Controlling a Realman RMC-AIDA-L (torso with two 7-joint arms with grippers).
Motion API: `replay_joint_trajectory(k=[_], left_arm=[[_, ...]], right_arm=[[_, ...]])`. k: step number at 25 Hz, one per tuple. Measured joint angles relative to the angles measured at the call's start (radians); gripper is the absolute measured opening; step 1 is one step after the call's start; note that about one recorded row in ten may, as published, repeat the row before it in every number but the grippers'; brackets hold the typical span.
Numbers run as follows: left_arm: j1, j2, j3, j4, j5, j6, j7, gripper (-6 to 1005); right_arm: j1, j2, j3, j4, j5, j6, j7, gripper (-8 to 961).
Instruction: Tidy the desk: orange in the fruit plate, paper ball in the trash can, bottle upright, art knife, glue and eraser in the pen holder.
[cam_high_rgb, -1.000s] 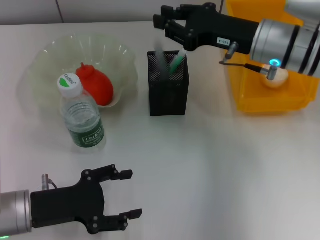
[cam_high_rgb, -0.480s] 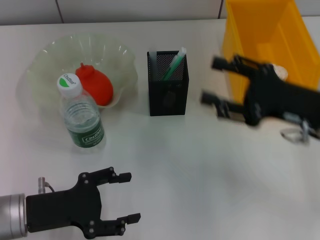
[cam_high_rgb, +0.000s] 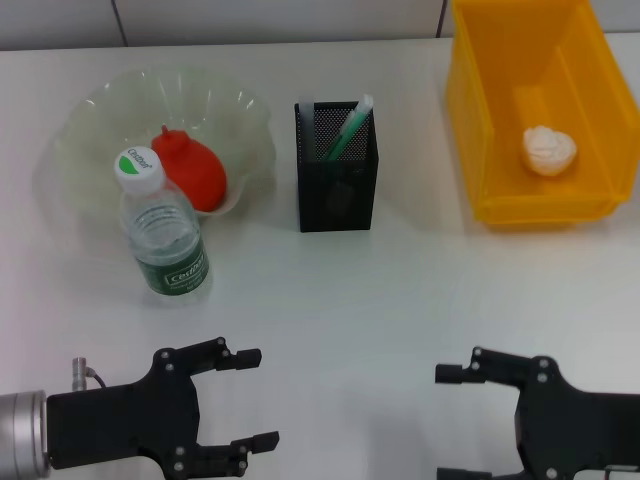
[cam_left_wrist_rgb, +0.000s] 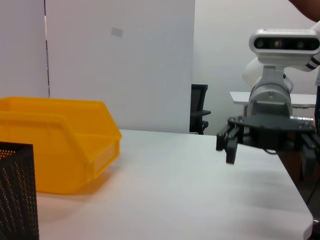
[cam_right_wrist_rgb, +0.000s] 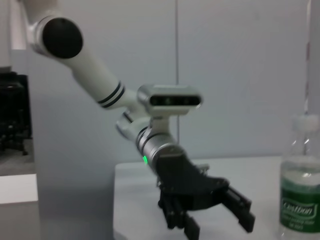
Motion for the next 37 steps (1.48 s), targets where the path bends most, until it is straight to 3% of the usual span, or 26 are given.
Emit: replay_joint_trajectory(k=[29,36,37], left_arm=[[0.006,0.000,-0.002,0.000,-0.002,0.021,0.000,802],[0.021,0.001,-0.017,0.000,-0.005,0.032,0.059,802],[0.030,-0.001,-0.018,0.000,-0.006,0.049,0.103,802]], right_arm=[[0.014,0.019,0.020,0.012,-0.009,0.065,-0.002,829],[0.018,0.023,0.208,0.129,0.003,0.009,-0.153,829],[0.017,0.023,0.286,0.174,0.003,-0.027,-0.214,829]])
